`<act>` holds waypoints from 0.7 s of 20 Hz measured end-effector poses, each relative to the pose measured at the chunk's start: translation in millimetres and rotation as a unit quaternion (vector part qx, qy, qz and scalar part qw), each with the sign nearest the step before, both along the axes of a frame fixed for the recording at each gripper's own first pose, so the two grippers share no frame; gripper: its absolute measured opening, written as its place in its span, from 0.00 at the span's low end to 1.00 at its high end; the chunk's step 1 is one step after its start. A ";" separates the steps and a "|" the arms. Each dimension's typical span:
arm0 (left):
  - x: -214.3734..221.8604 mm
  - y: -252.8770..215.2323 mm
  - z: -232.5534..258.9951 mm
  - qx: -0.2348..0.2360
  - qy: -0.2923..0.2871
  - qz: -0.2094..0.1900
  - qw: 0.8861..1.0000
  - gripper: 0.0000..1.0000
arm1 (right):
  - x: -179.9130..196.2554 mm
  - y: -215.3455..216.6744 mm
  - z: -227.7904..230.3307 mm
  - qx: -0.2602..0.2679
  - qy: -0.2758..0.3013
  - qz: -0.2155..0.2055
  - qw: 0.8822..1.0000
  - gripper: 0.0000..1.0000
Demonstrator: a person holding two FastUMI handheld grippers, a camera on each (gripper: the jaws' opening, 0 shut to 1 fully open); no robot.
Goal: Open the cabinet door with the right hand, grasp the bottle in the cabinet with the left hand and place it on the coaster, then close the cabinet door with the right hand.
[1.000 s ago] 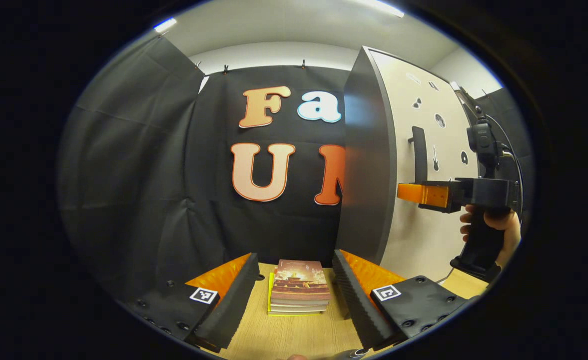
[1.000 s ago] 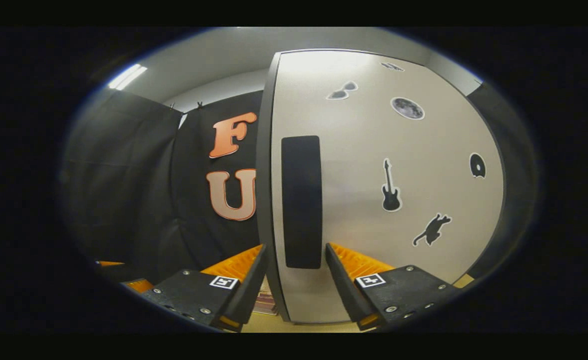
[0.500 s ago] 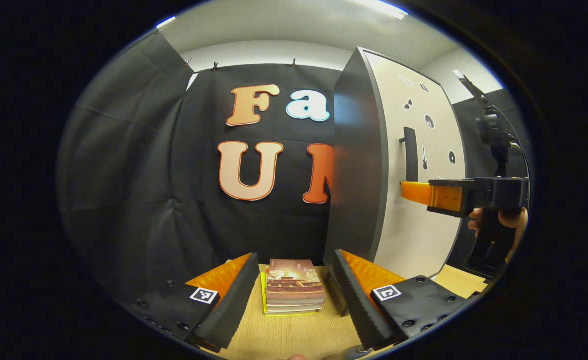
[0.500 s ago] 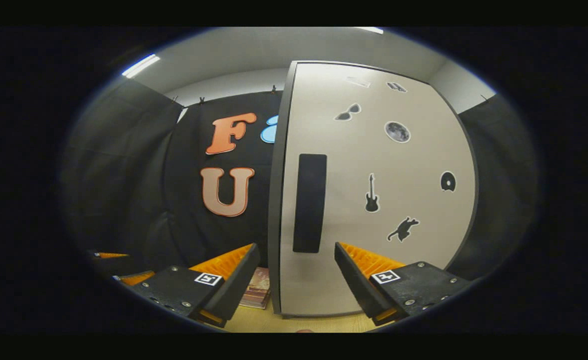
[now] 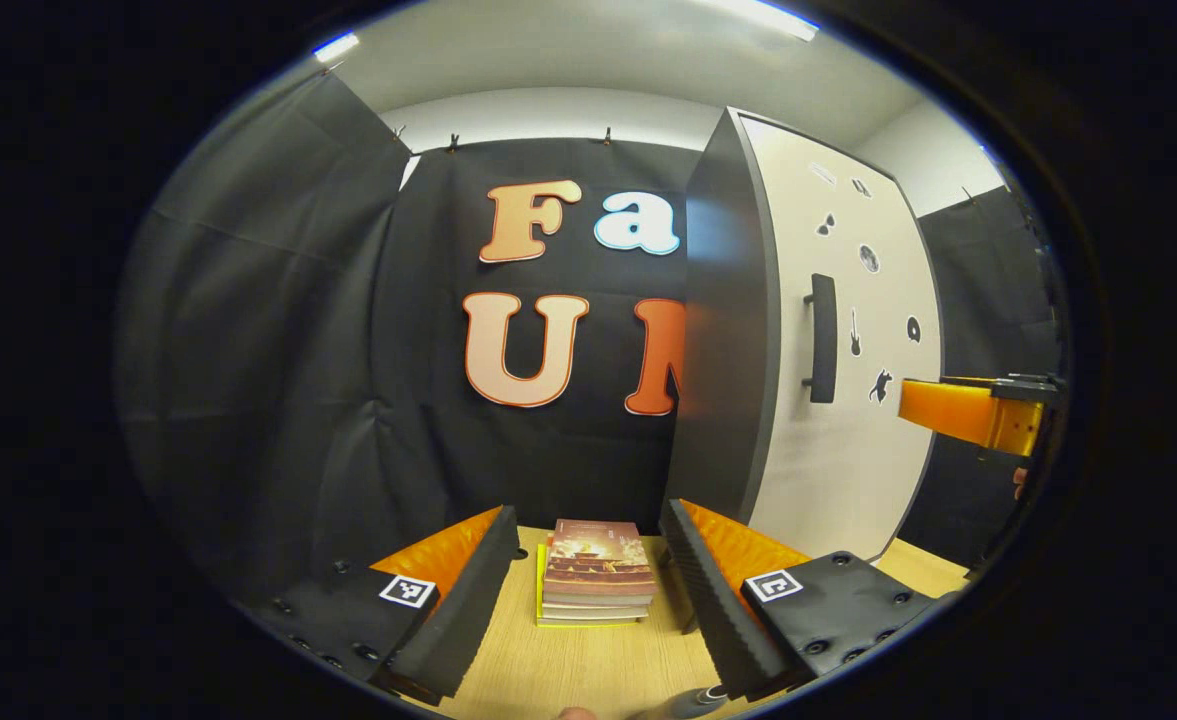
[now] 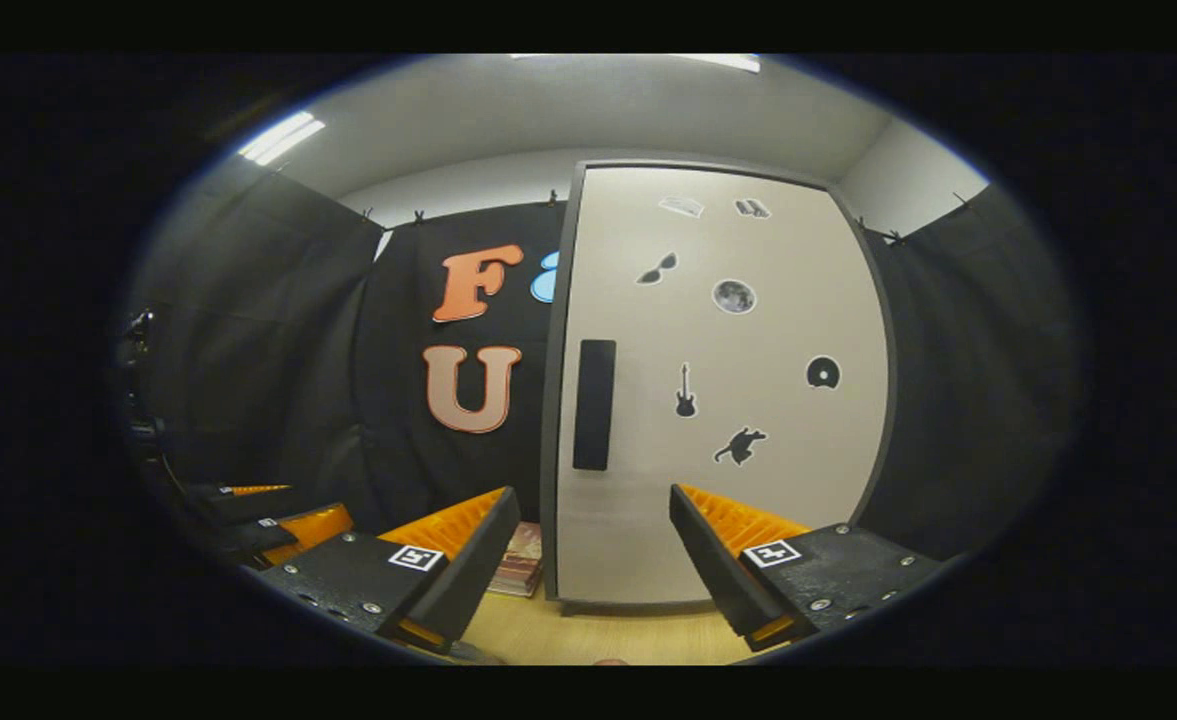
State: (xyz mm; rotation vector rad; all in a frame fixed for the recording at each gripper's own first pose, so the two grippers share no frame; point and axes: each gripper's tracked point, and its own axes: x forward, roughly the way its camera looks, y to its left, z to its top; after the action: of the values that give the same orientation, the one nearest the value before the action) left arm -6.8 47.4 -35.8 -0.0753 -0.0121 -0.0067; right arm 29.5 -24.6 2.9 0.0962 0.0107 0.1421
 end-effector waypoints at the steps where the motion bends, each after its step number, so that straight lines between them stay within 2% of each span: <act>1: -3.8 0.4 1.3 0.003 0.001 0.008 1.000 0.98 | -0.7 -0.8 2.0 -0.002 -0.006 0.005 1.000 0.93; 5: -20.6 -5.9 5.7 0.016 0.001 0.024 1.000 0.96 | -11.0 -8.9 3.0 -0.018 -0.017 0.015 1.000 0.93; 6: -24.5 -6.8 5.1 0.017 0.001 0.029 0.999 0.98 | -13.6 -11.2 3.4 -0.023 -0.021 0.018 0.999 0.96; 7: -30.5 -8.3 4.7 0.015 0.003 0.034 0.999 0.96 | -15.1 -13.0 4.7 -0.029 -0.024 0.020 0.999 0.90; 8: -35.8 -11.5 4.2 0.011 0.004 0.039 0.999 0.96 | -15.3 -14.5 5.4 -0.035 -0.027 0.022 0.999 0.94; 11: -45.8 -17.9 7.1 0.004 0.004 0.046 0.999 0.96 | -21.7 -16.8 5.9 -0.037 -0.028 0.027 0.999 0.95; 14: -49.3 -17.4 11.3 0.018 -0.003 0.046 0.999 0.98 | -27.7 -19.0 5.6 -0.029 -0.030 0.021 0.999 0.95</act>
State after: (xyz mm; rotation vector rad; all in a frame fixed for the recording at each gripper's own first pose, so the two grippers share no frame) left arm -56.1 30.0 -24.5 -0.0395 -0.0210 0.0848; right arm 1.9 -43.6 8.4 0.0334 -0.0432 0.1874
